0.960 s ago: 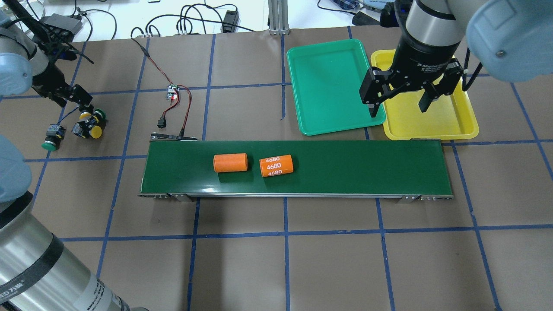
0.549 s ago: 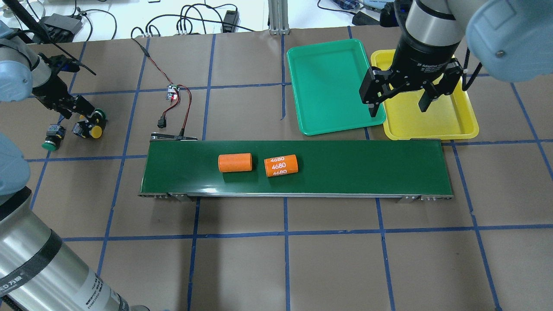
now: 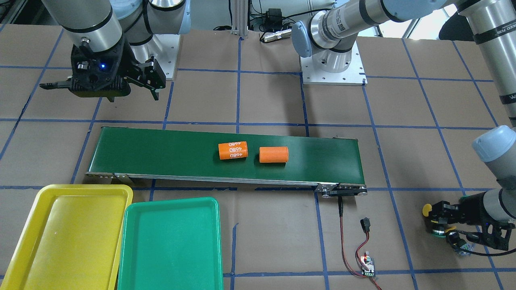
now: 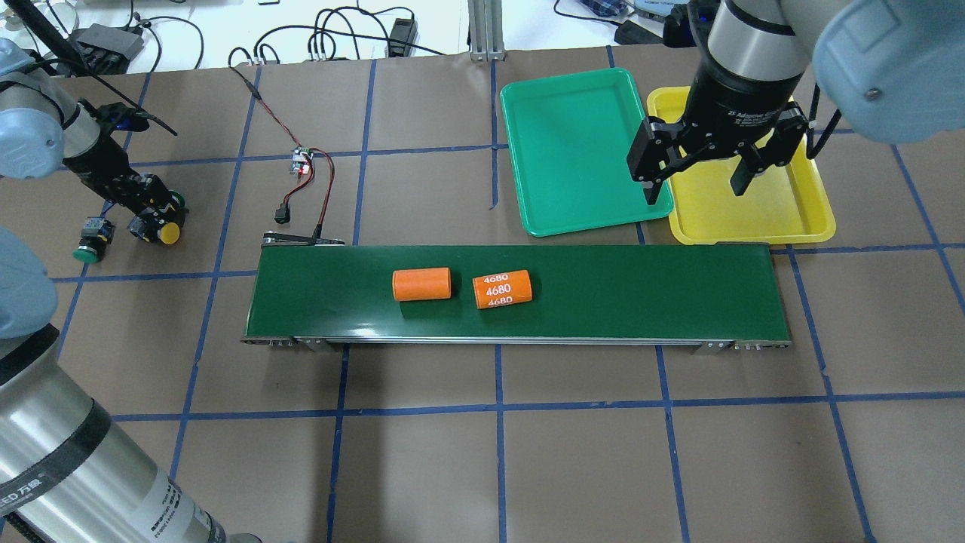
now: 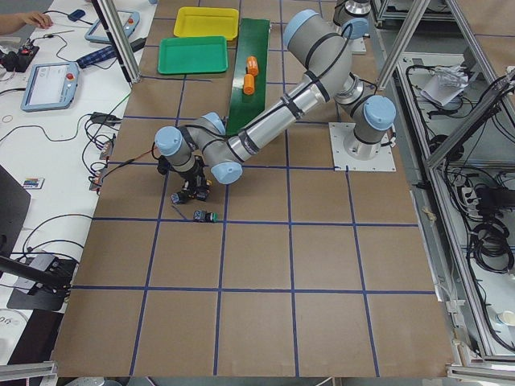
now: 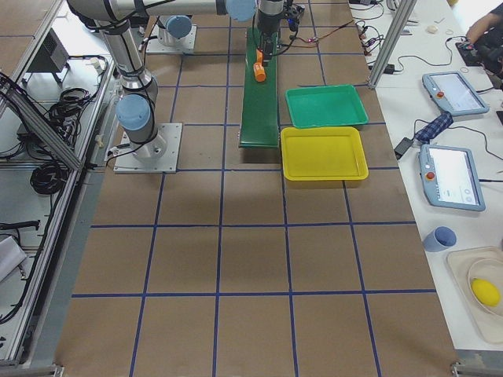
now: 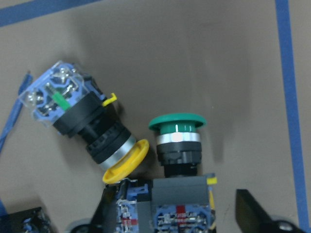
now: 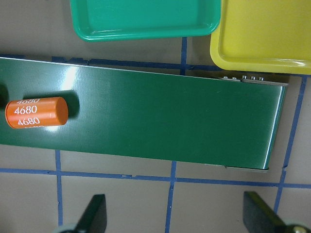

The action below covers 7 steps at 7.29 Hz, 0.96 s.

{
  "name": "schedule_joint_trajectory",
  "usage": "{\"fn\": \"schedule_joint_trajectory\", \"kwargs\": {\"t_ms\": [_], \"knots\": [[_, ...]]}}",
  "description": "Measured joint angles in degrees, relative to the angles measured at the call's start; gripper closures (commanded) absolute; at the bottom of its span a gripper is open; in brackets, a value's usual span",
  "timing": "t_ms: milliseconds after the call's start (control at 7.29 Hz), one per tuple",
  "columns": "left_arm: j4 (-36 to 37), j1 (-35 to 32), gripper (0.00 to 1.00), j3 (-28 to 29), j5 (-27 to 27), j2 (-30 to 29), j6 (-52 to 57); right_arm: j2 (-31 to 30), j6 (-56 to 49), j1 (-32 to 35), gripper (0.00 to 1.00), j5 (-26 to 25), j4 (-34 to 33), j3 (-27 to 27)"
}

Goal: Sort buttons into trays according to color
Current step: 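Grasp a green-capped push-button with the left gripper, then set the green-capped button on the conveyor and open the left gripper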

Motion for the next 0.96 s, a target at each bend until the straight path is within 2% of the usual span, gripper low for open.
{"fn": "schedule_joint_trajectory", "kwargs": {"t_ms": [412,686,960], "knots": [[-4.32,-0.35,1.0,-0.3,-0.27,3.33,-1.0,0.33,0.0,-0.15,0.0,0.0,-0.2,-0.26],[-11.94,-1.32,1.0,-2.86,-0.72,11.03,-2.27,0.31,0.0,-1.3,0.0,0.09,0.03,-0.32],[-13.78,-6.72,1.0,-13.56,-1.76,21.17,-7.78,0.03,0.29,-3.2,0.0,0.15,2.37,-0.33]]}}
